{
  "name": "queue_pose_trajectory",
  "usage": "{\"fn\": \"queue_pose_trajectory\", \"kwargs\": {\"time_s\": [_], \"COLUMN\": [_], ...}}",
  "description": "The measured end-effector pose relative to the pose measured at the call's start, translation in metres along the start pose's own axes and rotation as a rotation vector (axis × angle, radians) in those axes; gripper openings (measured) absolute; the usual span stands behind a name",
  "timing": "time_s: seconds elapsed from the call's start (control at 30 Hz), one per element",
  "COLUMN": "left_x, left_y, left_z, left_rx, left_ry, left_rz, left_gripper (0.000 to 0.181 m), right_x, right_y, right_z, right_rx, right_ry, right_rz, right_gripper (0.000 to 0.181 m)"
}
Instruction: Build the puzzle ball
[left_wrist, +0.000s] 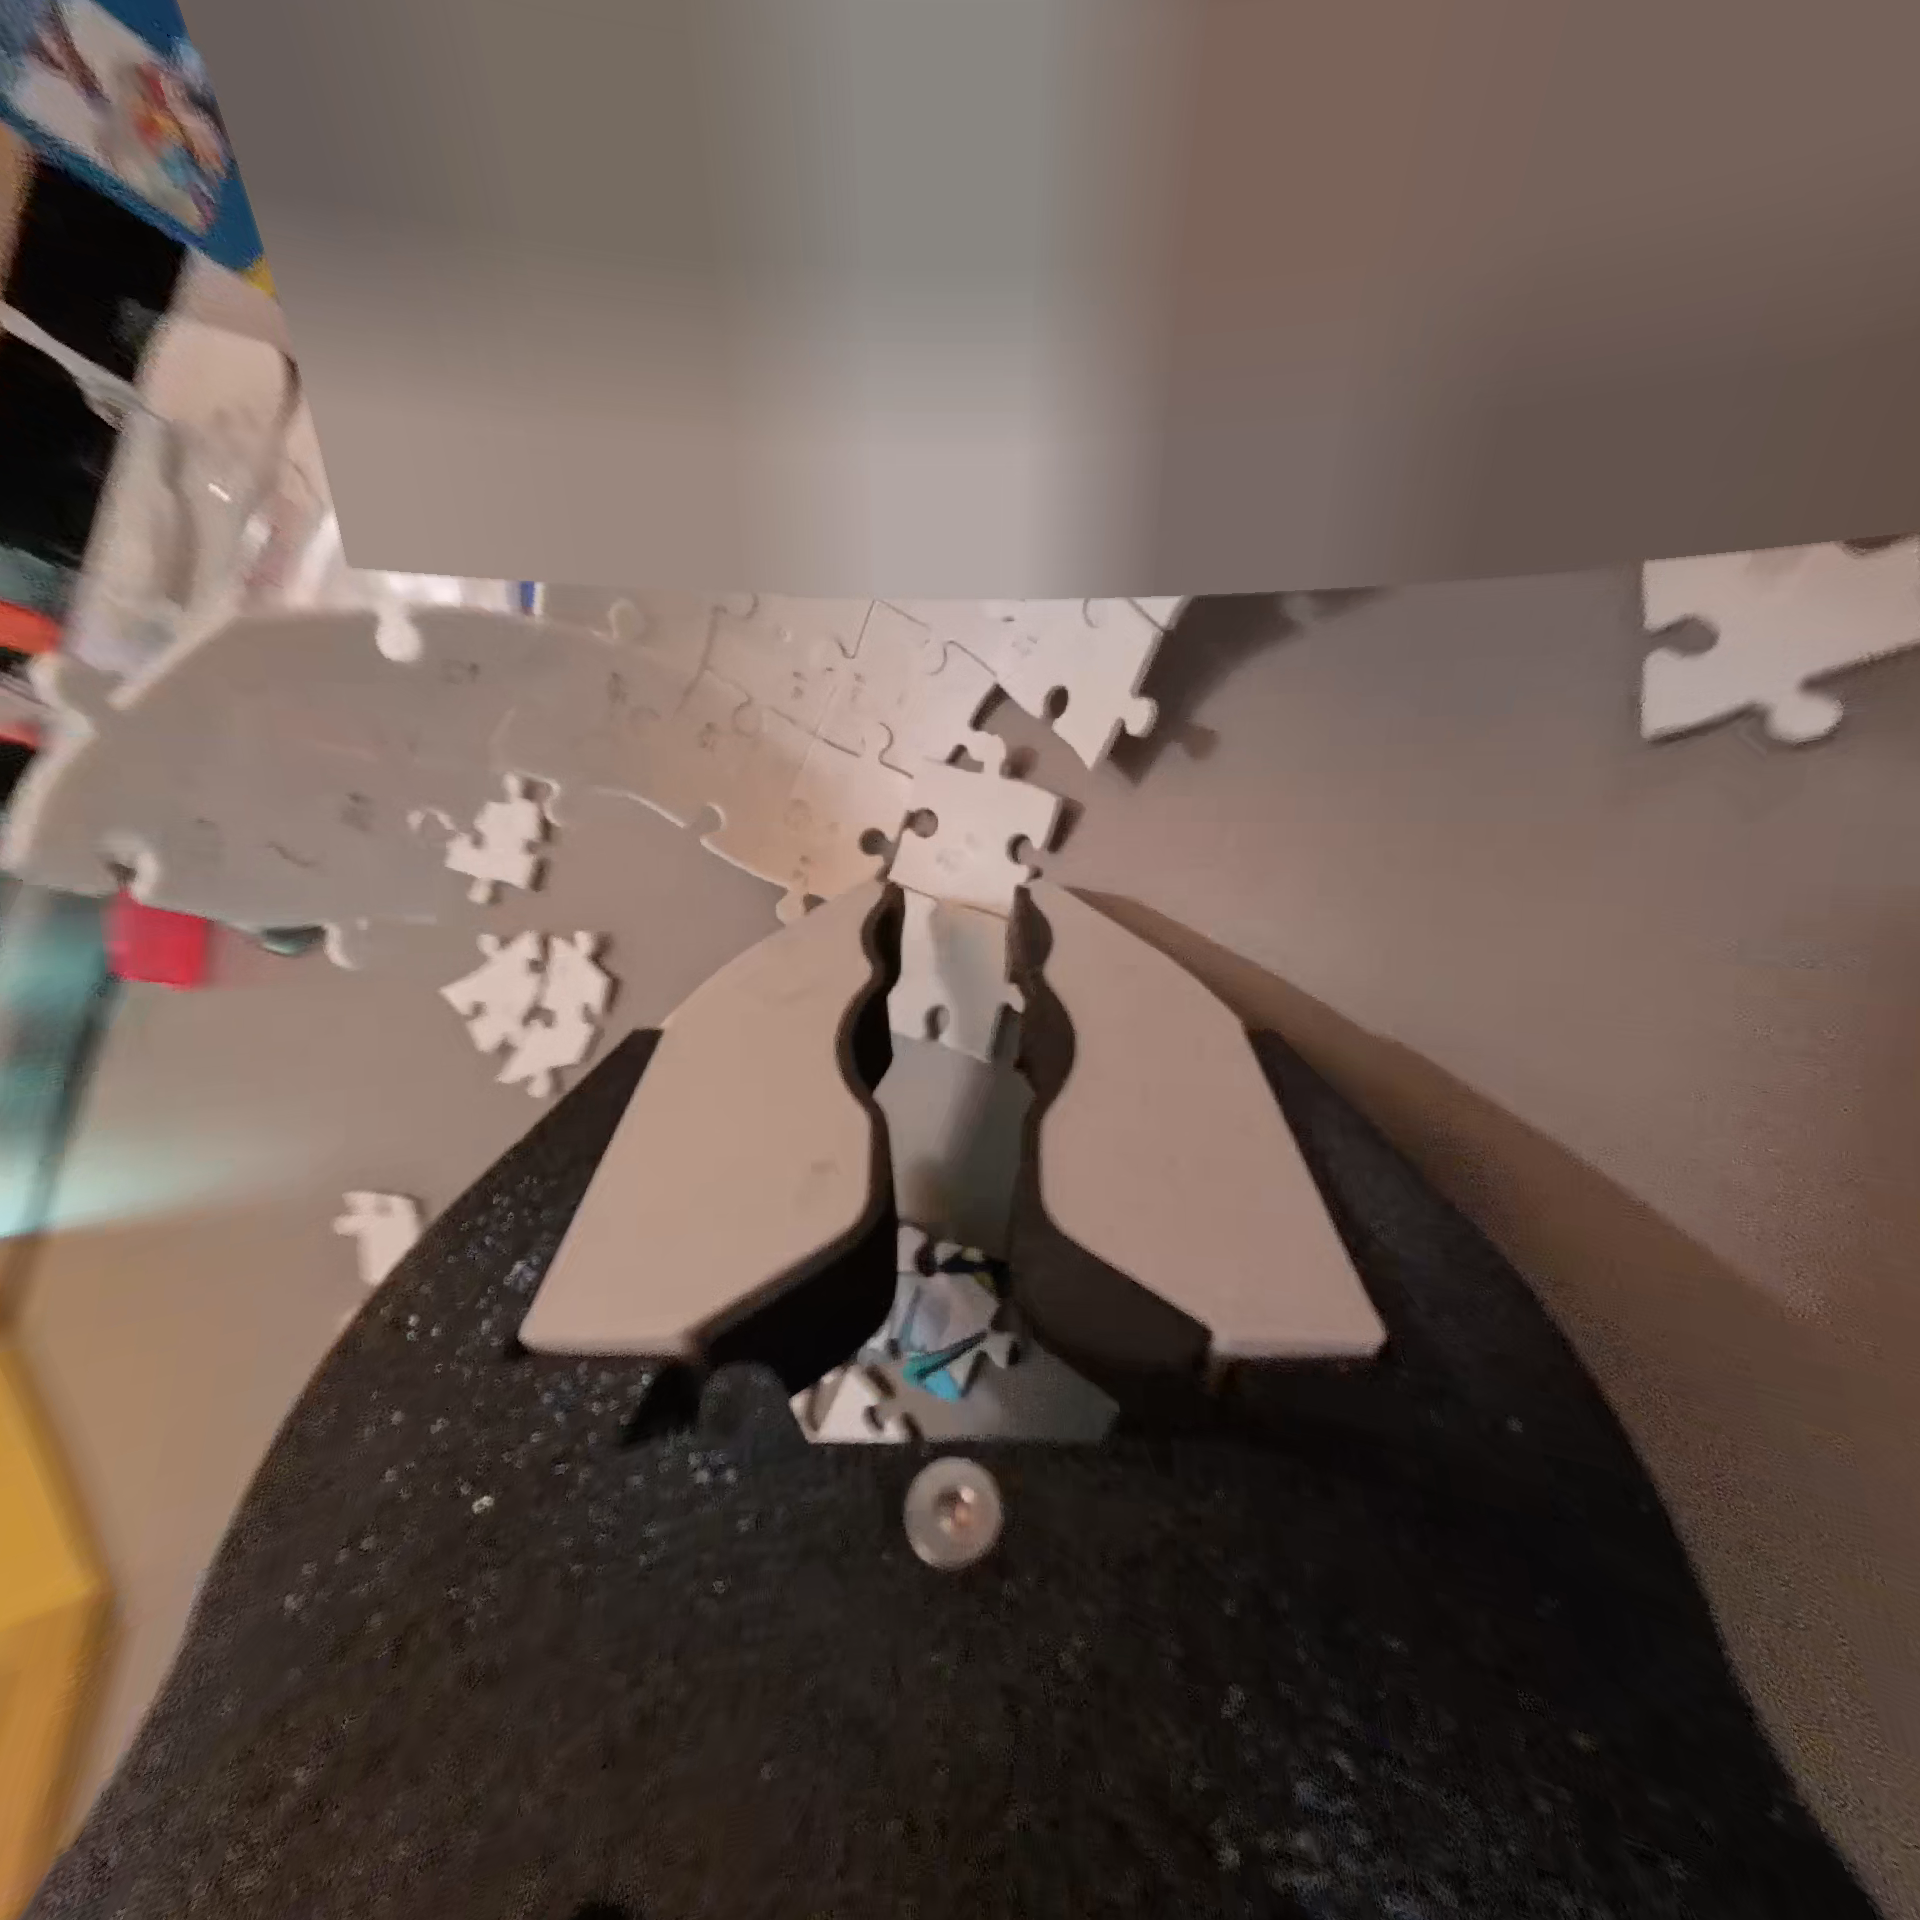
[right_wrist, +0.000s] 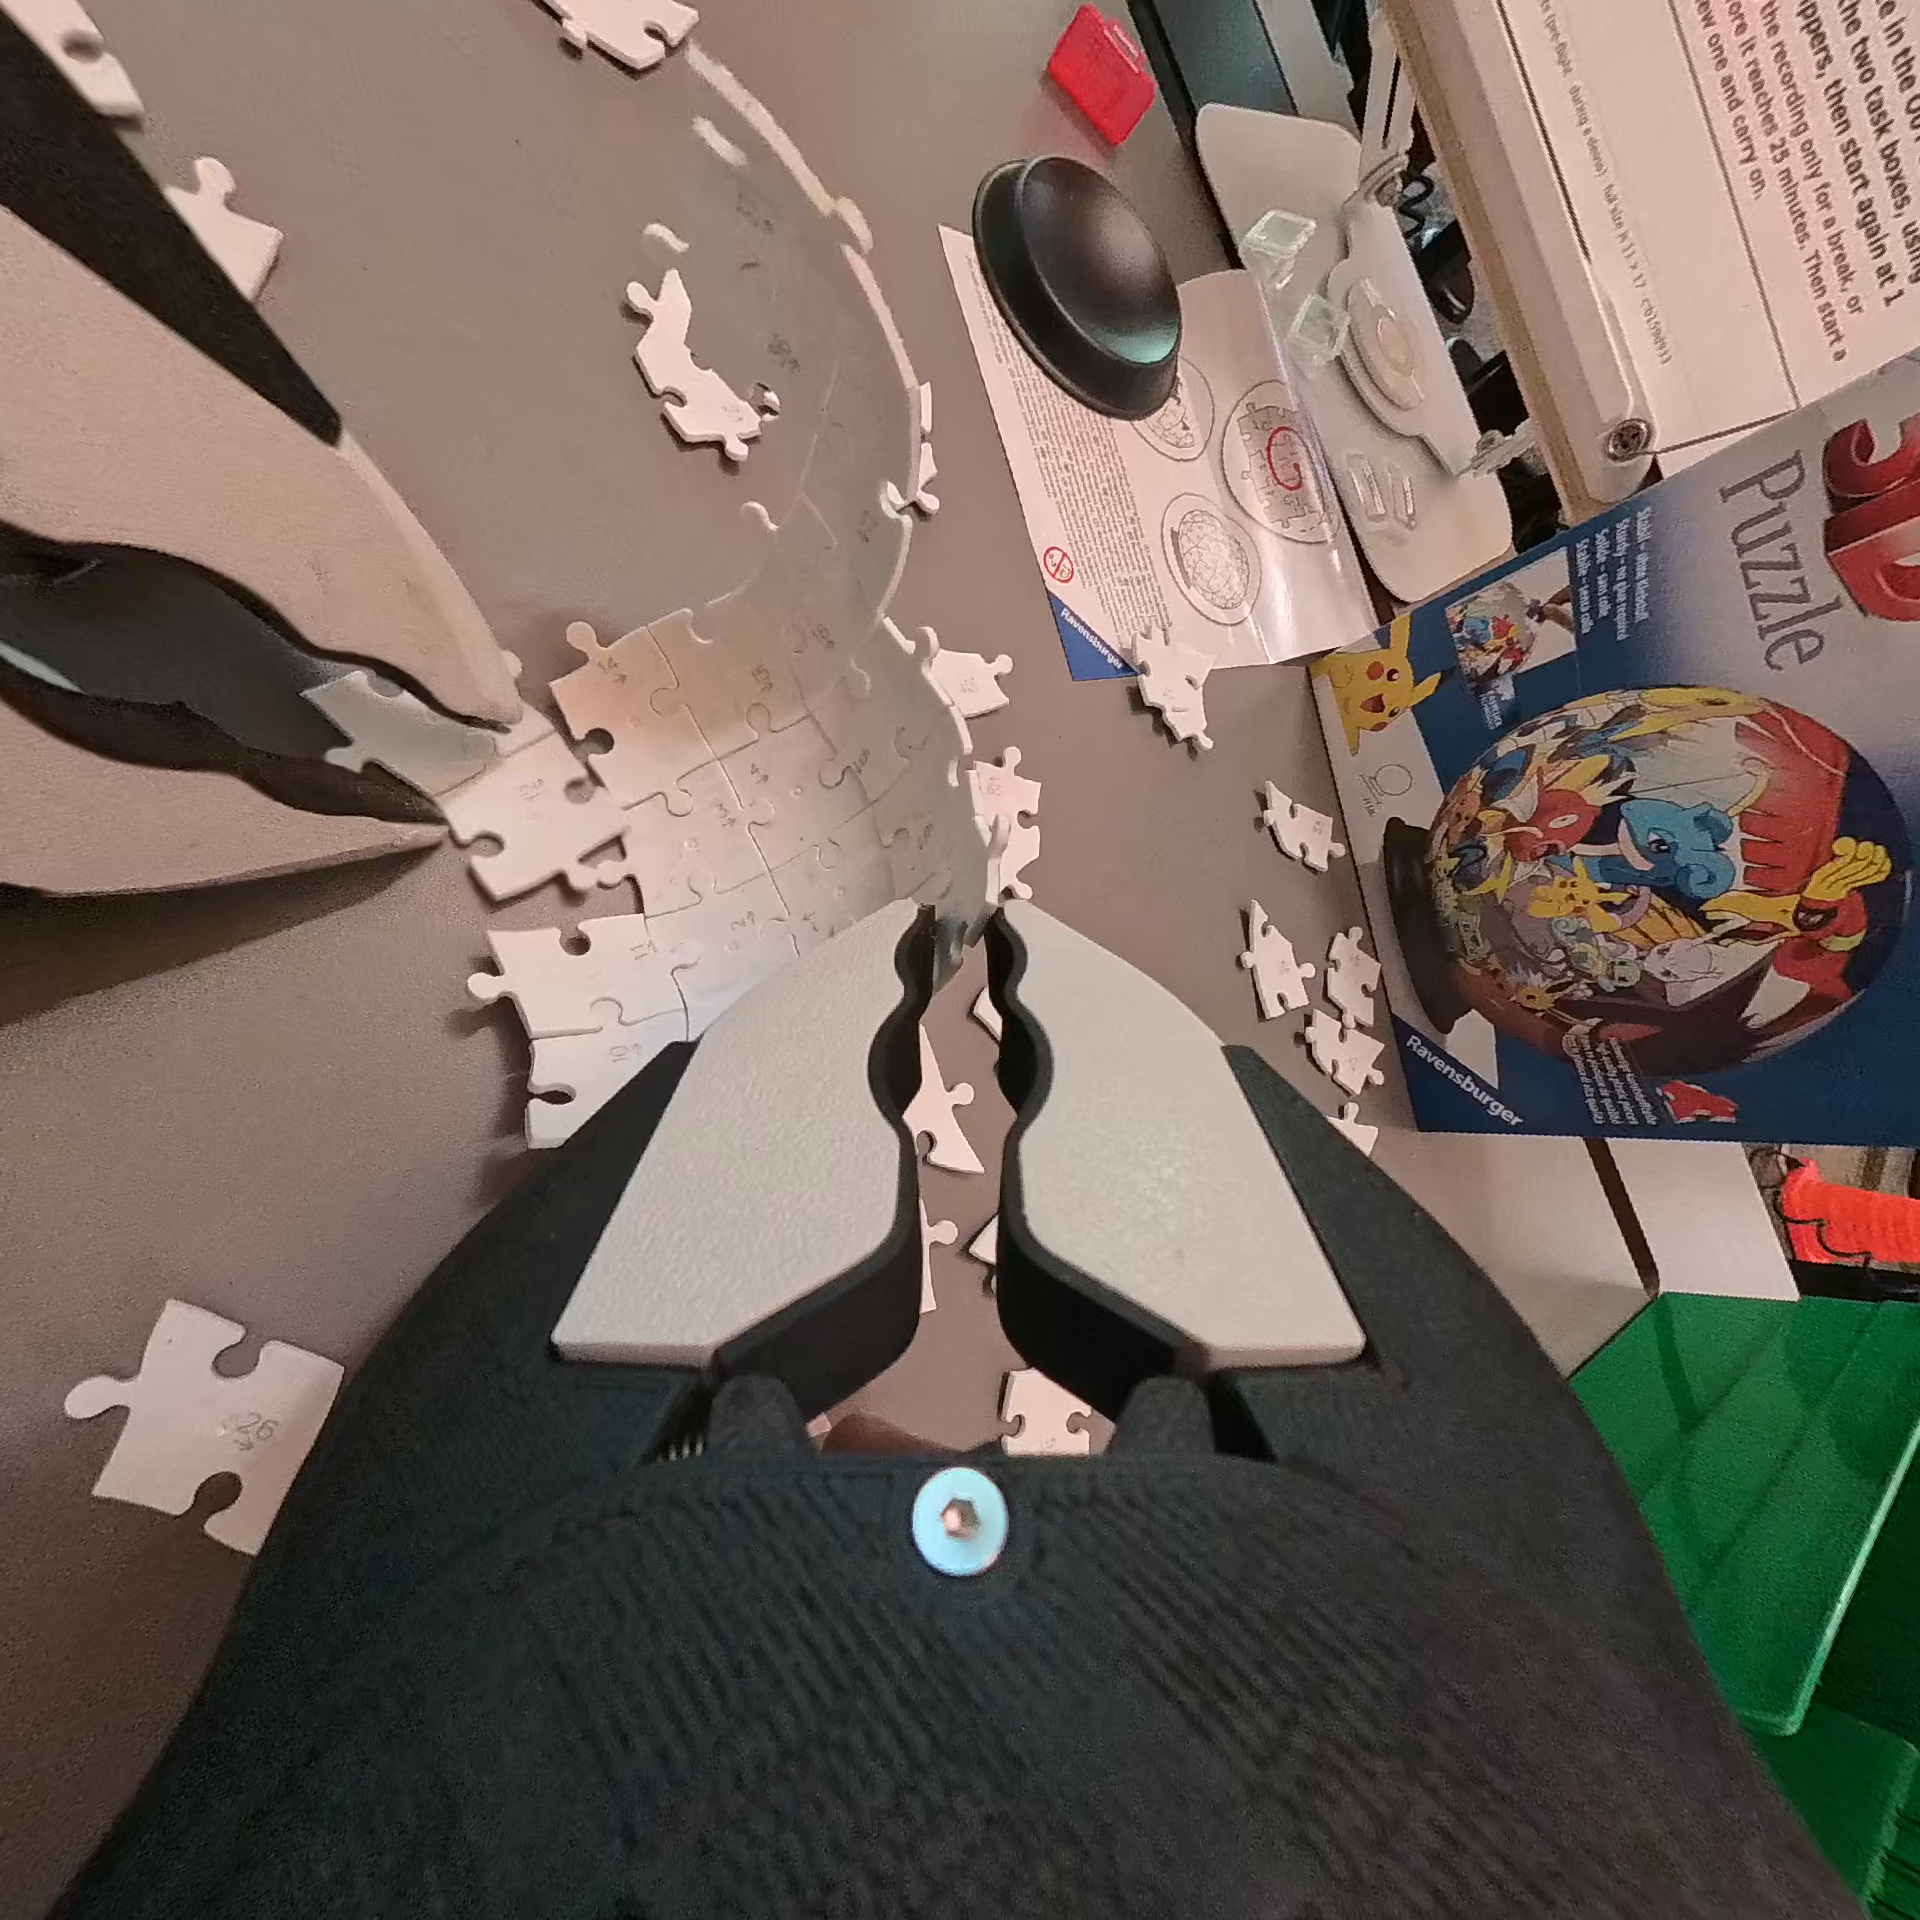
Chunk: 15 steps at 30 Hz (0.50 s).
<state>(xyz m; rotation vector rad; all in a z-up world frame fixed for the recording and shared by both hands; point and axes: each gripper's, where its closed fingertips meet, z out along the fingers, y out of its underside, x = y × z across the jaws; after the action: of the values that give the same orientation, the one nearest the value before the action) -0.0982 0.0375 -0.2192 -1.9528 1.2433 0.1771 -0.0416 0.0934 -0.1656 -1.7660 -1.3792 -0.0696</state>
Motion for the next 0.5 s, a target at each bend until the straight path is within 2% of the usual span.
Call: {"fn": "queue_pose_trajectory", "kwargs": {"time_s": [0.2, 0.33, 0.43, 0.5], "left_x": [-0.008, -0.002, -0.003, -0.005], "left_y": [0.004, 0.009, 0.011, 0.013], "left_z": [-0.005, -0.014, -0.014, -0.01], "left_rx": [0.031, 0.05, 0.049, 0.054], "left_ry": [-0.134, -0.055, 0.029, 0.09], "left_rz": [0.219, 0.305, 0.29, 0.289], "left_gripper": [0.023, 0.028, 0.032, 0.027], "right_x": [0.0, 0.0, 0.0, 0.0], "right_y": [0.001, 0.0, 0.0, 0.0], "right_z": [0.0, 0.0, 0.0, 0.0], "right_rx": [0.003, 0.006, 0.008, 0.01], "right_ry": [-0.004, -0.006, -0.007, -0.007], "right_rz": [0.005, 0.005, 0.003, 0.001], "right_gripper": [0.01, 0.01, 0.01, 0.01]}}
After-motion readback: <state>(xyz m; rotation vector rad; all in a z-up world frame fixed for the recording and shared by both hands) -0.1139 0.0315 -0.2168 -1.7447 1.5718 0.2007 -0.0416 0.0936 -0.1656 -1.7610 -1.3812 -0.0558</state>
